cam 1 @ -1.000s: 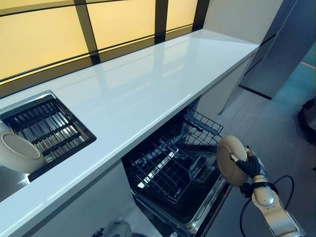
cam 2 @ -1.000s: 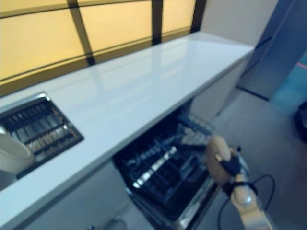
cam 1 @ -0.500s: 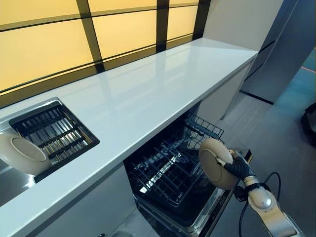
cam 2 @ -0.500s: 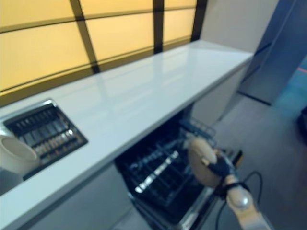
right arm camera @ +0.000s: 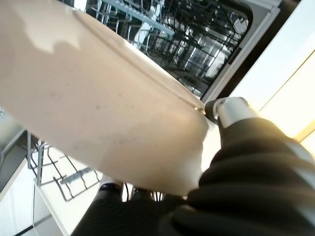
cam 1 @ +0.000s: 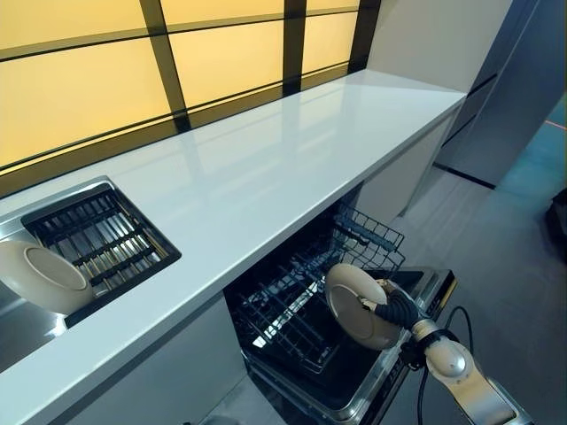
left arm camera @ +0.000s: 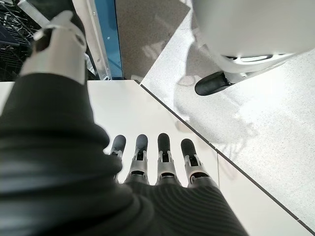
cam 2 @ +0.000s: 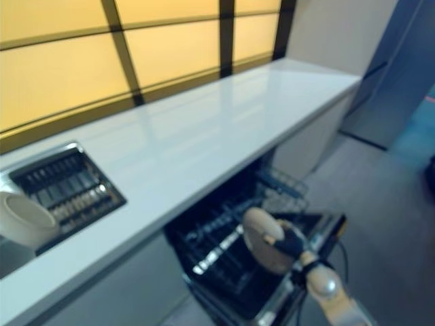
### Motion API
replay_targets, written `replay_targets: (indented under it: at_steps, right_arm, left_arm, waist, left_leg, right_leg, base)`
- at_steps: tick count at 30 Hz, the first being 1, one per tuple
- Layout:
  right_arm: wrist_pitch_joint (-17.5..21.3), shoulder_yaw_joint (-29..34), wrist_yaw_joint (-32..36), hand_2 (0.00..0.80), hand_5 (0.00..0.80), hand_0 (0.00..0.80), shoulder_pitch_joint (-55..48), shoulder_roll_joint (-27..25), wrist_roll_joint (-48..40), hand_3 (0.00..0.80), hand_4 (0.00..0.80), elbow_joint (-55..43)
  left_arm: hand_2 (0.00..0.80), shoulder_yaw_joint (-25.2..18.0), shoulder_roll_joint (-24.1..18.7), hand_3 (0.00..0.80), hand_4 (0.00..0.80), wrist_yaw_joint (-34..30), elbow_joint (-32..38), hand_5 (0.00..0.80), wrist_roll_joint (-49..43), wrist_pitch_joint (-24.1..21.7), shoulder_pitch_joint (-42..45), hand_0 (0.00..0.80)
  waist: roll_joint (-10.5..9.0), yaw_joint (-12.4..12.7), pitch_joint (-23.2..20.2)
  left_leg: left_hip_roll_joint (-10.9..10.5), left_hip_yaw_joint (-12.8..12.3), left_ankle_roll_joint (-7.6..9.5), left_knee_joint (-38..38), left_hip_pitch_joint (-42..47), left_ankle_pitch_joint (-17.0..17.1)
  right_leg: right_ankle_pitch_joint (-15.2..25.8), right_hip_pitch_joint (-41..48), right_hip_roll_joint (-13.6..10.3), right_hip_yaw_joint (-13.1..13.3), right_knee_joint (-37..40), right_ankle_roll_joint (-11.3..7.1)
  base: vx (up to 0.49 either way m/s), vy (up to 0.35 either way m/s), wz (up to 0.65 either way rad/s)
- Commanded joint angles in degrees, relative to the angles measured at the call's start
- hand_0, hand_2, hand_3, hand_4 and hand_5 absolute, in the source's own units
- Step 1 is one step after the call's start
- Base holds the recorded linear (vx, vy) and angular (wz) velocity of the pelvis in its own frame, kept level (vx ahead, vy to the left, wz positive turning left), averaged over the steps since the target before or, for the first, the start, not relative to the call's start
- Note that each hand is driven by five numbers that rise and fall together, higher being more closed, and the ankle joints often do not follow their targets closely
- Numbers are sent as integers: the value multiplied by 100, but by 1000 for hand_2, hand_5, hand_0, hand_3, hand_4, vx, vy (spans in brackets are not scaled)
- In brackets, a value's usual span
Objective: Take plates into dishwasher
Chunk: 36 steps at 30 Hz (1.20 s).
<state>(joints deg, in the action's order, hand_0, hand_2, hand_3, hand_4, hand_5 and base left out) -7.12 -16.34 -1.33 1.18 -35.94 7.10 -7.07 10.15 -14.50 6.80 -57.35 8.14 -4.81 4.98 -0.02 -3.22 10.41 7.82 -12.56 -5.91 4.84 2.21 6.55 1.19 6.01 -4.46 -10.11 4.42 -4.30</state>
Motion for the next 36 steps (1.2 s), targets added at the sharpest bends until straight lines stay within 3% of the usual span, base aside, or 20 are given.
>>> replay_targets:
  at_steps: [1, 18, 36]
  right_arm:
    - [96, -77, -242, 800, 800, 800, 672, -53, -48, 800, 800, -109]
    - [-507, -790, -775, 800, 800, 800, 1720, 392, 380, 800, 800, 911]
    - [-964, -1144, -1215, 800, 800, 800, 2464, 858, 693, 800, 800, 2131]
  left_arm:
    - [0, 261, -127, 0, 0, 112, -190, 0, 121, -126, -549, 0]
    - [0, 598, -102, 0, 0, 71, -154, 0, 91, -82, -786, 0]
    - [0, 831, -78, 0, 0, 27, -53, 0, 74, -50, -1051, 0]
  waist:
    - [-59, 177, 82]
    - [82, 333, 250]
    - [198, 456, 465]
  left_leg:
    - [-84, 221, 11, -1, -217, -119]
    - [-218, 369, 40, -1, -357, -91]
    - [-309, 463, 88, -44, -496, -72]
  right_leg:
    - [-228, -318, -44, 33, -520, -154]
    - [-208, -458, -144, -112, -607, -146]
    - [-181, -682, -246, -208, -767, -99]
  base:
    - [0, 0, 0]
    - [-6, 7, 5]
    - [-2, 3, 2]
